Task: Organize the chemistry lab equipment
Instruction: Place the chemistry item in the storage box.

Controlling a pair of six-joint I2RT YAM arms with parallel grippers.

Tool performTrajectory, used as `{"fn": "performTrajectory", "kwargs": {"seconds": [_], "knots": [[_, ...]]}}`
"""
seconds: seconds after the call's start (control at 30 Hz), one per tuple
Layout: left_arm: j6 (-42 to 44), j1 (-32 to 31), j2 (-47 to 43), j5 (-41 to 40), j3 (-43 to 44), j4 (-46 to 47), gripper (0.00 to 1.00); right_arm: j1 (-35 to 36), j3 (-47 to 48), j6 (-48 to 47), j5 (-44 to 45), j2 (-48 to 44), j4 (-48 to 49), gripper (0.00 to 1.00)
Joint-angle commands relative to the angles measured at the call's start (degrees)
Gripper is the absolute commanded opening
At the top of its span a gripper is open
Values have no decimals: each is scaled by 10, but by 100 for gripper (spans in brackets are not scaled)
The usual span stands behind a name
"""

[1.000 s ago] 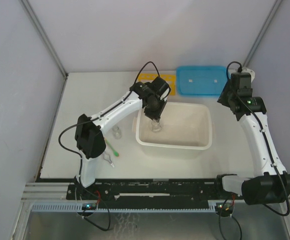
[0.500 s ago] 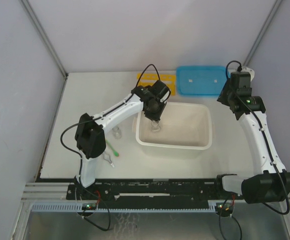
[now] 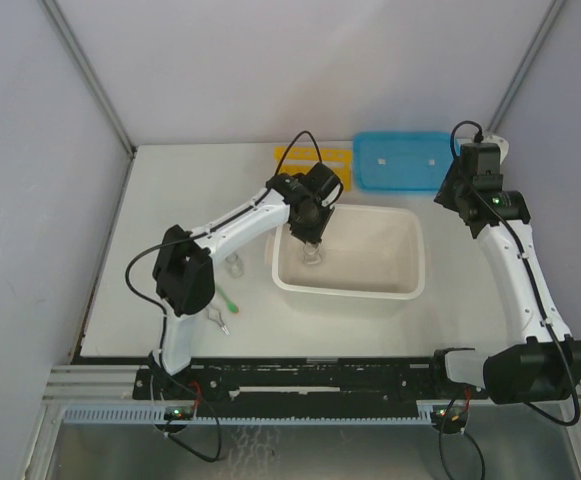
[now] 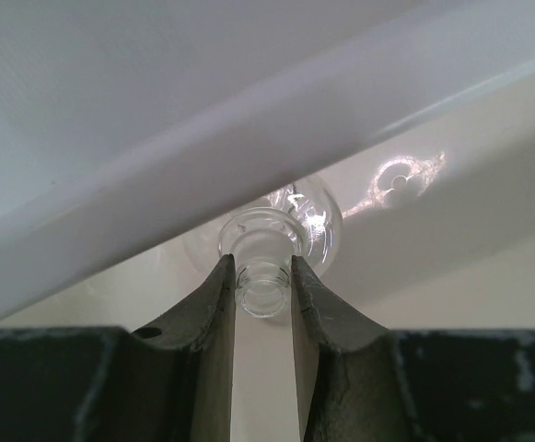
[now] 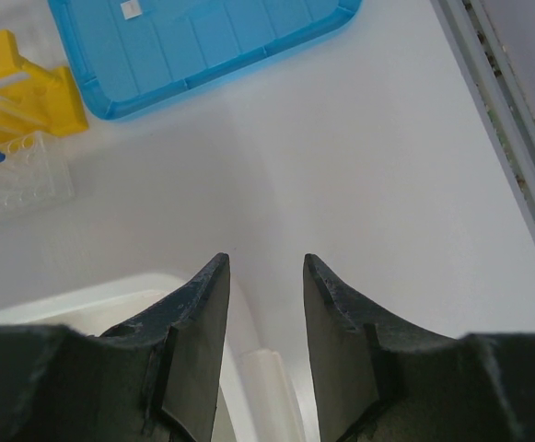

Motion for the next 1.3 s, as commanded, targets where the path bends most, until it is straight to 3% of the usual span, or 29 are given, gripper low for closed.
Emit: {"fn": "performTrajectory", "kwargs": {"seconds": [0.0,0.2,0.4,0.8,1.27], "knots": [[12,0,0,-4,-6,15,0,0,3,1,7,3,17,38],[12,0,3,-5,-12,17,0,0,3,1,4,9,19,38],[12,1,7,-7,-12,16,18,-1,2,2,2,13,18,38],[12,4,9,-9,-17,16,39,0,2,2,3,13,18,38],[17,5,-31,-14,6,5,42,0,2,3,-4,16,20,37]]}}
